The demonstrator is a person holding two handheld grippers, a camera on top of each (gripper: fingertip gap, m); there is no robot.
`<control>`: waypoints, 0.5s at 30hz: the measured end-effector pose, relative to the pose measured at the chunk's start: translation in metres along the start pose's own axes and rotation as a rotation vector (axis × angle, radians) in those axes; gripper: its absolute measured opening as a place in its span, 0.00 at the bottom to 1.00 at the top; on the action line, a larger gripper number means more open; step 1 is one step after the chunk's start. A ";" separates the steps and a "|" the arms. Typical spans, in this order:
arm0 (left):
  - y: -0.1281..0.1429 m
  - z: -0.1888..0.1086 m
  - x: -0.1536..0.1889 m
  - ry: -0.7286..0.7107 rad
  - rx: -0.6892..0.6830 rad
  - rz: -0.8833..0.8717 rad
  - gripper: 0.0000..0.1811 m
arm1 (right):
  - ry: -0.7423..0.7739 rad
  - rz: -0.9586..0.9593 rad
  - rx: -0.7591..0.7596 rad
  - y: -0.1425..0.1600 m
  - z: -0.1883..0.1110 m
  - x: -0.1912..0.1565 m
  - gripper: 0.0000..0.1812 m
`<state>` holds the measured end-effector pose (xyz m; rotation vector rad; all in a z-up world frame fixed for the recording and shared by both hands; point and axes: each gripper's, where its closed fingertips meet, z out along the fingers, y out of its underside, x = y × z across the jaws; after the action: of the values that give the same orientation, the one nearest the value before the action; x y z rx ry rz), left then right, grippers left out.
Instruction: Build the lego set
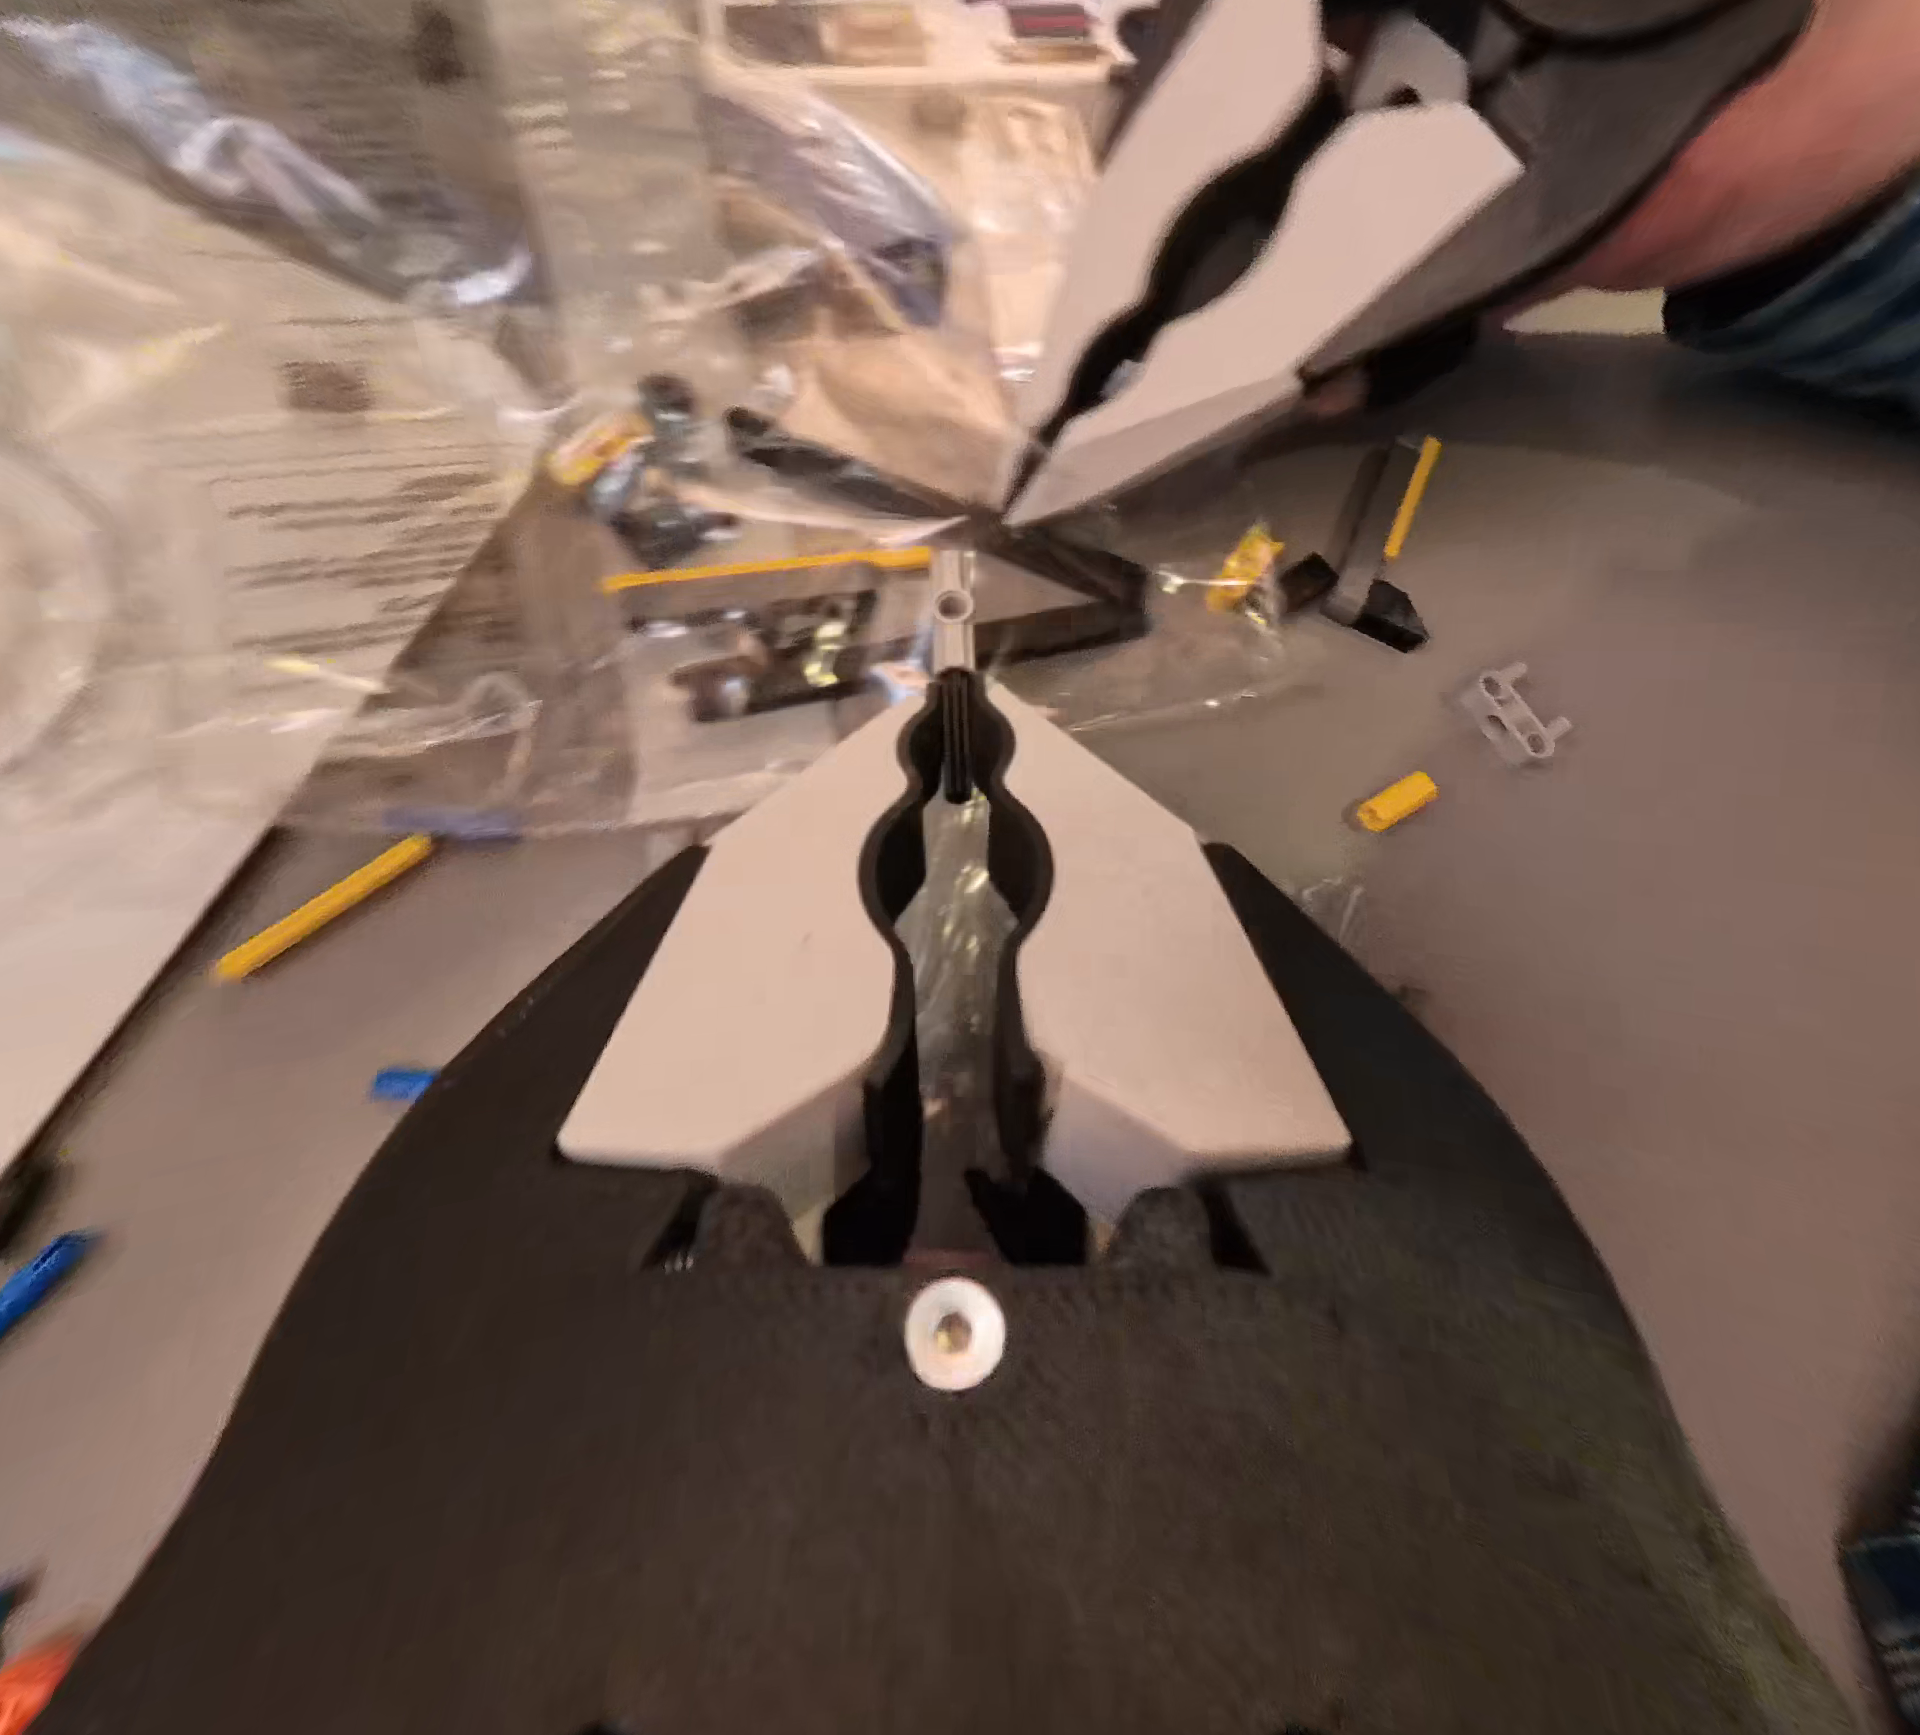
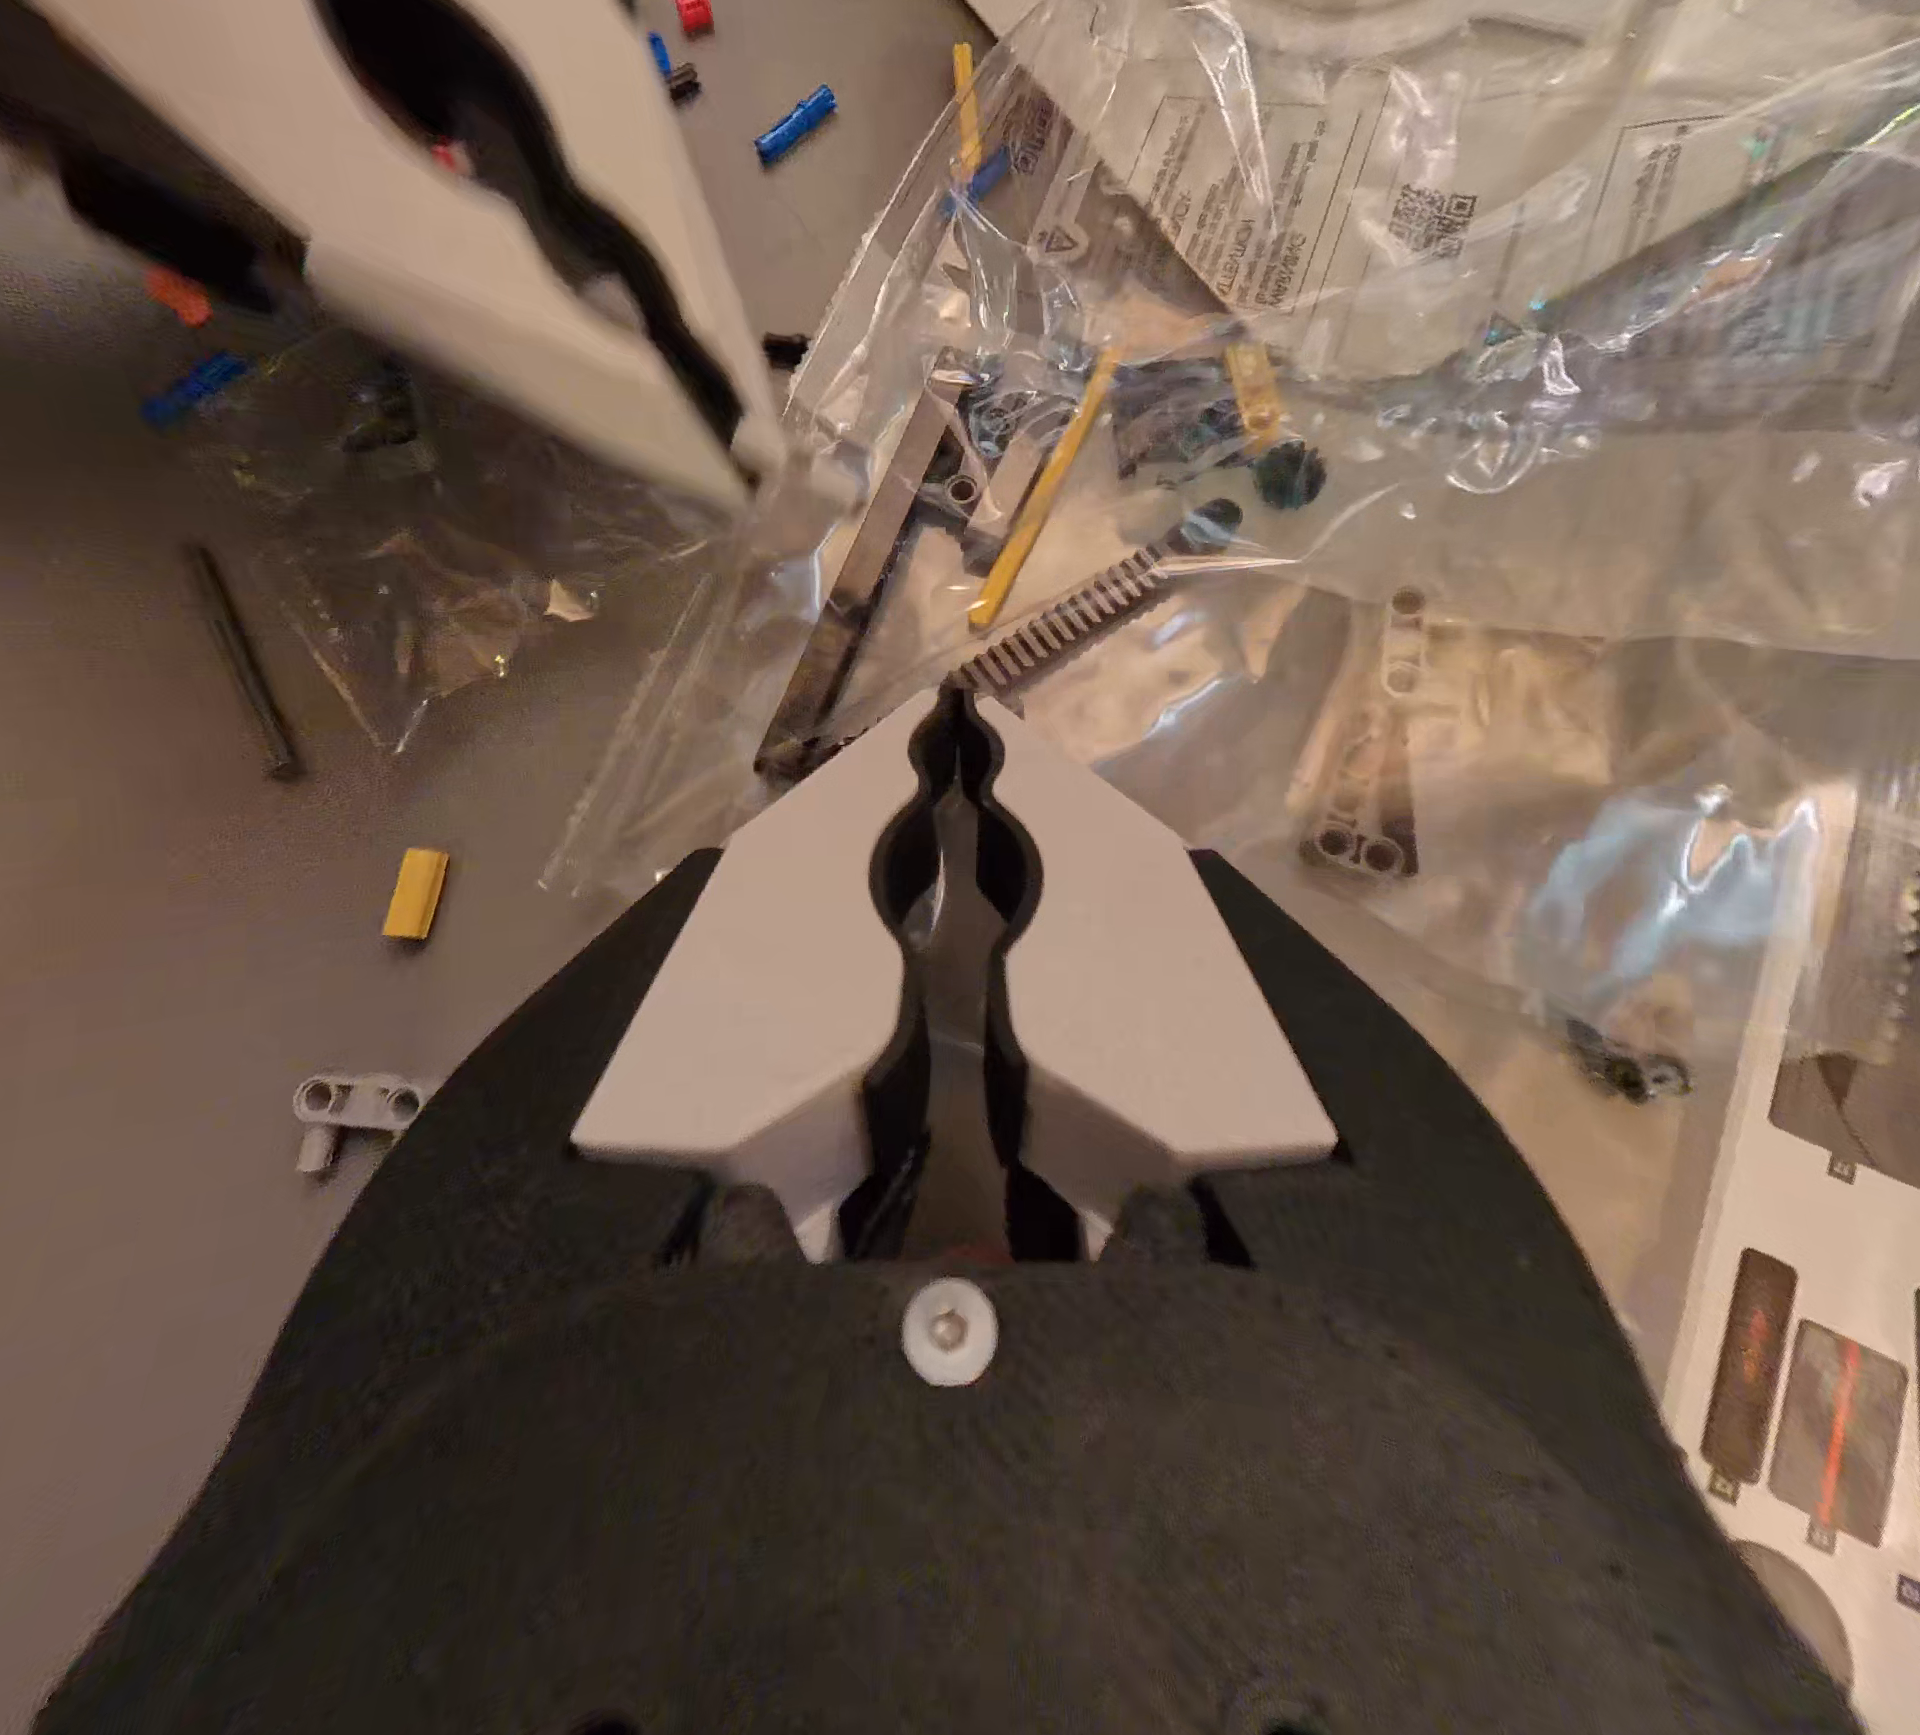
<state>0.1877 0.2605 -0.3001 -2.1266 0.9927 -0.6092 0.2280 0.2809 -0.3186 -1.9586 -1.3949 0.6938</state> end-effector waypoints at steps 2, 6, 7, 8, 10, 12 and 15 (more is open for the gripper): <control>0.004 -0.010 -0.011 -0.010 -0.017 -0.045 0.00 | -0.008 -0.002 0.000 0.001 -0.001 -0.002 0.00; 0.027 -0.015 0.000 0.048 -0.118 -0.004 0.01 | -0.020 0.001 0.000 0.004 -0.005 -0.004 0.00; 0.035 -0.015 0.006 0.062 -0.156 0.029 0.01 | -0.022 0.001 0.000 0.005 -0.005 -0.005 0.00; 0.039 -0.015 0.011 0.073 -0.174 0.063 0.01 | -0.025 0.000 0.000 0.006 -0.006 -0.005 0.00; 0.046 -0.016 0.021 0.115 -0.205 0.080 0.08 | -0.027 0.000 0.001 0.007 -0.007 -0.005 0.00; 0.047 -0.019 0.020 0.119 -0.215 0.087 0.16 | -0.026 -0.002 0.002 0.007 -0.008 -0.006 0.00; 0.039 -0.026 0.011 0.098 -0.189 0.060 0.27 | -0.025 -0.005 0.003 0.008 -0.008 -0.006 0.00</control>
<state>0.1589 0.2236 -0.3122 -2.2387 1.2056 -0.6154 0.2367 0.2716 -0.3185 -1.9495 -1.4119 0.7195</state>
